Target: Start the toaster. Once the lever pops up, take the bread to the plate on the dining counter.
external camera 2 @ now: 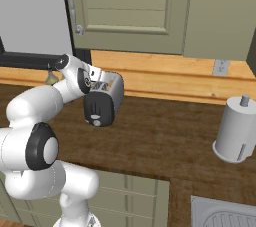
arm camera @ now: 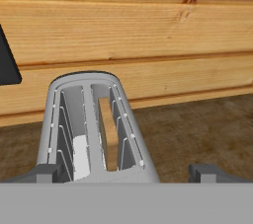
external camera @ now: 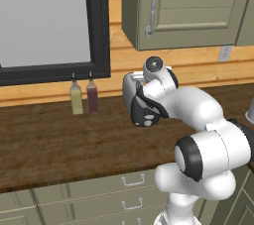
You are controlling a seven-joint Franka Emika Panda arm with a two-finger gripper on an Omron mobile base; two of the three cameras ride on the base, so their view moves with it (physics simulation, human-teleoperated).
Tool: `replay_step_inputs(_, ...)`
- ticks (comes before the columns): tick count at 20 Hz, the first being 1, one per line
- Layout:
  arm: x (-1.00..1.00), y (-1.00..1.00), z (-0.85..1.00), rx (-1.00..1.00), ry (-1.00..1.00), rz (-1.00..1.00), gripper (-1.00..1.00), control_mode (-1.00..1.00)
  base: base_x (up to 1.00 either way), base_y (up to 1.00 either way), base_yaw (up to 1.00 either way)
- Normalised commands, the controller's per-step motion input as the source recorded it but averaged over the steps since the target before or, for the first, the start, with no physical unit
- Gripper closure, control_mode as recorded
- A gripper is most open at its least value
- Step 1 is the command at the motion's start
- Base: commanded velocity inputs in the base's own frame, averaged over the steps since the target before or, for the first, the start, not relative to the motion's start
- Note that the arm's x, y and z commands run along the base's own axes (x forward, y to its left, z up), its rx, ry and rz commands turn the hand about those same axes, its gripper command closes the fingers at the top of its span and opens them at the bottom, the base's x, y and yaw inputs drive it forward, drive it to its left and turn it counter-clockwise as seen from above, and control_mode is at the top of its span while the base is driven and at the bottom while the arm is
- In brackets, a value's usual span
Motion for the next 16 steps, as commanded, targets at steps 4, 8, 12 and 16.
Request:
replay_step_inputs(4, 0.00, 0.00, 0.00, 0.00, 0.00, 0.00, -1.00, -1.00, 0.00, 0.00, 0.00)
replay_step_inputs(8, 0.00, 0.00, 0.00, 0.00, 0.00, 0.00, -1.00, -1.00, 0.00, 0.00, 0.00)
replay_step_inputs(12, 0.00, 0.00, 0.00, 0.00, 0.00, 0.00, -1.00, -1.00, 0.00, 0.00, 0.00)
replay_step_inputs(16, 0.00, 0.00, 0.00, 0.00, 0.00, 0.00, -1.00, -1.00, 0.00, 0.00, 0.00)
